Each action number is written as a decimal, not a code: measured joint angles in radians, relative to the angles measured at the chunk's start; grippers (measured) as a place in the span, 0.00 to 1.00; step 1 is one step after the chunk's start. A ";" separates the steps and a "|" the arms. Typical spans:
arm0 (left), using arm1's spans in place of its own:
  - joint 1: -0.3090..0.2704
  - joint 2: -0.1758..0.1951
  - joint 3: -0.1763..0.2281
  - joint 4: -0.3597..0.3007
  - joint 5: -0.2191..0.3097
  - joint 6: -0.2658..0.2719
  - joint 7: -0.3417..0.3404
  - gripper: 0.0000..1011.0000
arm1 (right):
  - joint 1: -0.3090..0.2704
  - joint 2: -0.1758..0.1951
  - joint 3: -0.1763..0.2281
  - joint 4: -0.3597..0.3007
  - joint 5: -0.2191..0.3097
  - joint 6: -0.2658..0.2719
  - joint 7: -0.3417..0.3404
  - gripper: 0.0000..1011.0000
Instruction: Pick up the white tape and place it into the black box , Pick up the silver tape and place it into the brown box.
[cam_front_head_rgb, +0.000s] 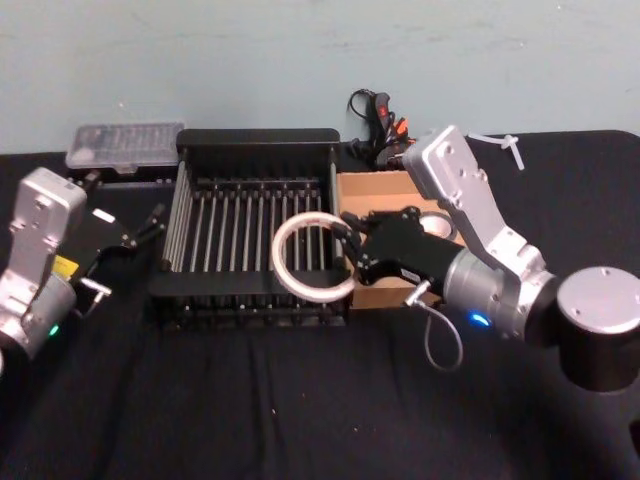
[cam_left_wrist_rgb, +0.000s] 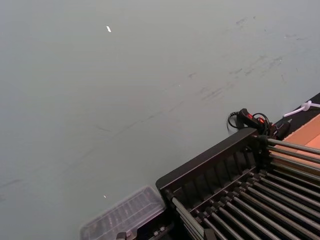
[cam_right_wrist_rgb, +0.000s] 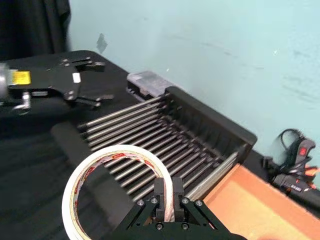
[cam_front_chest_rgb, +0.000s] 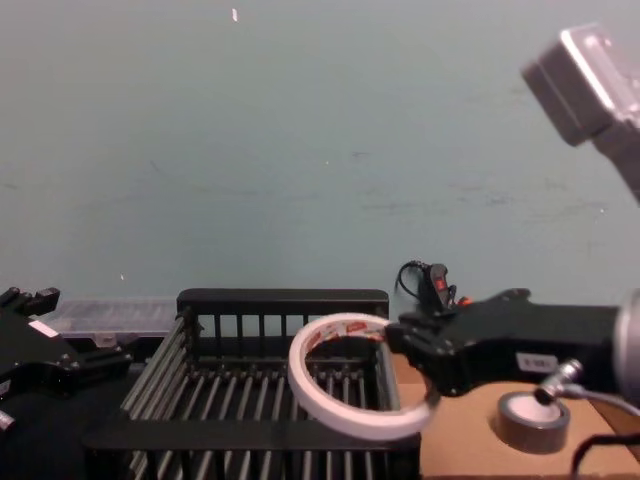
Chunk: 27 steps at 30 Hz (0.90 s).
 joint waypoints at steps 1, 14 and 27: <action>0.000 0.000 0.000 0.000 0.000 0.000 0.000 0.99 | 0.009 -0.005 -0.002 0.011 -0.005 -0.004 -0.003 0.10; 0.000 0.000 0.000 0.000 0.000 0.000 0.000 0.99 | 0.162 -0.107 -0.034 0.217 -0.069 -0.072 -0.020 0.10; 0.000 0.000 0.000 0.000 0.000 0.000 0.000 0.99 | 0.304 -0.229 -0.056 0.471 -0.134 -0.162 -0.053 0.10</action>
